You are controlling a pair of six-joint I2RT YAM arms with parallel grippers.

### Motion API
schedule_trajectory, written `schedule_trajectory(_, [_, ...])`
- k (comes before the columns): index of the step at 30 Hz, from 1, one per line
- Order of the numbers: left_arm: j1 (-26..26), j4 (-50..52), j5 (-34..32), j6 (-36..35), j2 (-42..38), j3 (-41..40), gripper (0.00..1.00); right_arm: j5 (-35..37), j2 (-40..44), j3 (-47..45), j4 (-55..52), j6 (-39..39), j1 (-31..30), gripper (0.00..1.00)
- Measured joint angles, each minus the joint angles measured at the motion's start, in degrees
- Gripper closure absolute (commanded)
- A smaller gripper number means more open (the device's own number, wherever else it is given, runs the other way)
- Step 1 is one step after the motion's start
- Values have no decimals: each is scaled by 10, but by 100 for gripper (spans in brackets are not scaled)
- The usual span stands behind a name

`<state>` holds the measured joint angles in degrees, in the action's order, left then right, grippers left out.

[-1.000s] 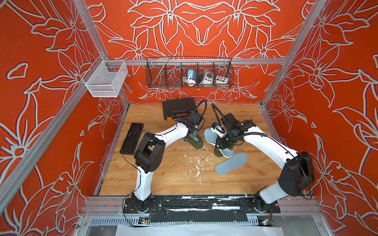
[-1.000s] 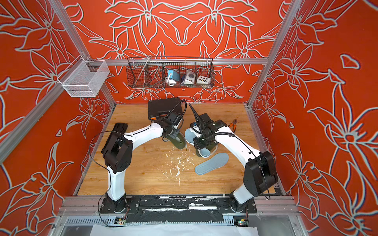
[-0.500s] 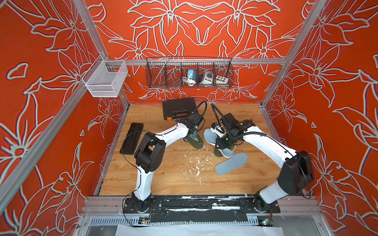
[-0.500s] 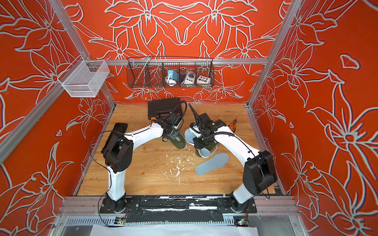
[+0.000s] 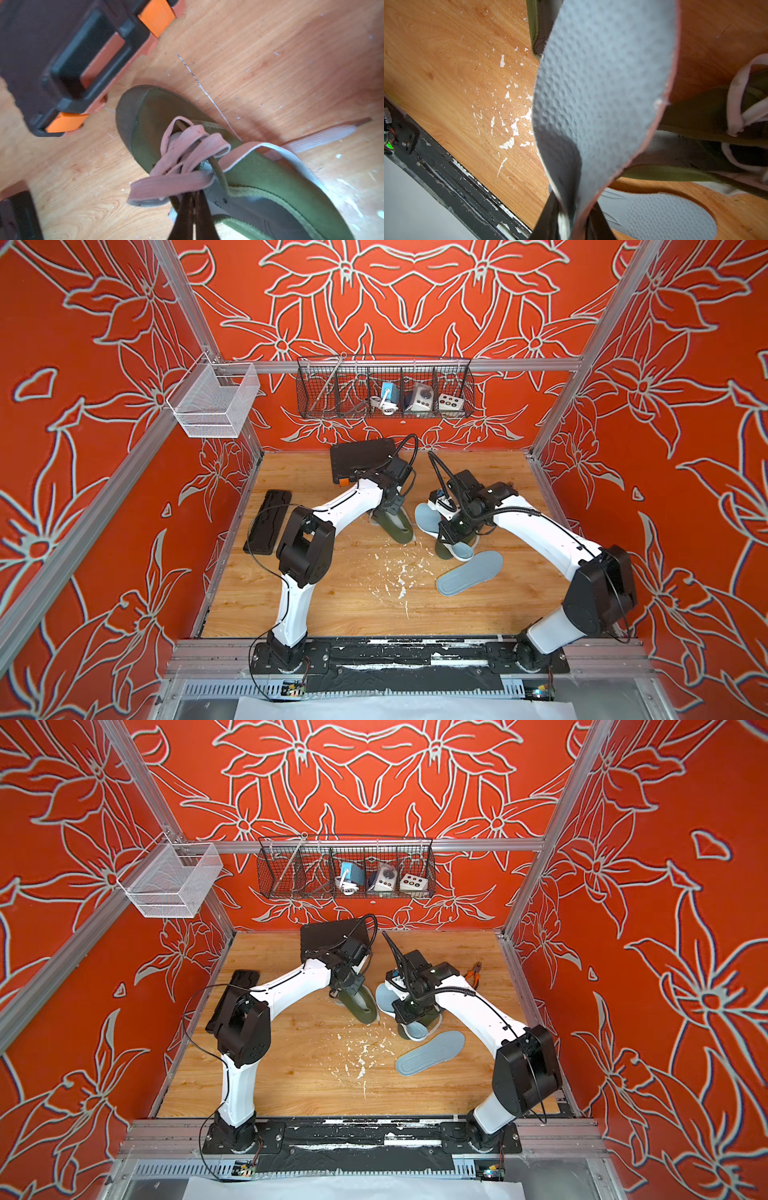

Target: Insert the insole into the shoe

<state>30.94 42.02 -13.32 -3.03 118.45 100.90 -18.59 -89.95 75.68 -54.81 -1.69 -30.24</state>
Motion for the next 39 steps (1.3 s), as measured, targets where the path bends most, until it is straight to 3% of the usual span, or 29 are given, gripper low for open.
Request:
schedule_trajectory(11, [-57, 76, 188, 61, 10, 36, 100, -4, -29, 74, -112, 19, 0, 82])
schedule_trajectory(17, [-94, 62, 308, 87, -19, -17, 100, 6, -54, 112, -167, 27, -19, 82])
schedule_trajectory(27, [-126, -2, 476, 124, -69, -128, 100, 161, -88, 177, -199, 72, -108, 86])
schedule_trajectory(39, [-147, -85, 574, 157, -89, -203, 100, 288, -128, 185, -195, 161, -164, 92])
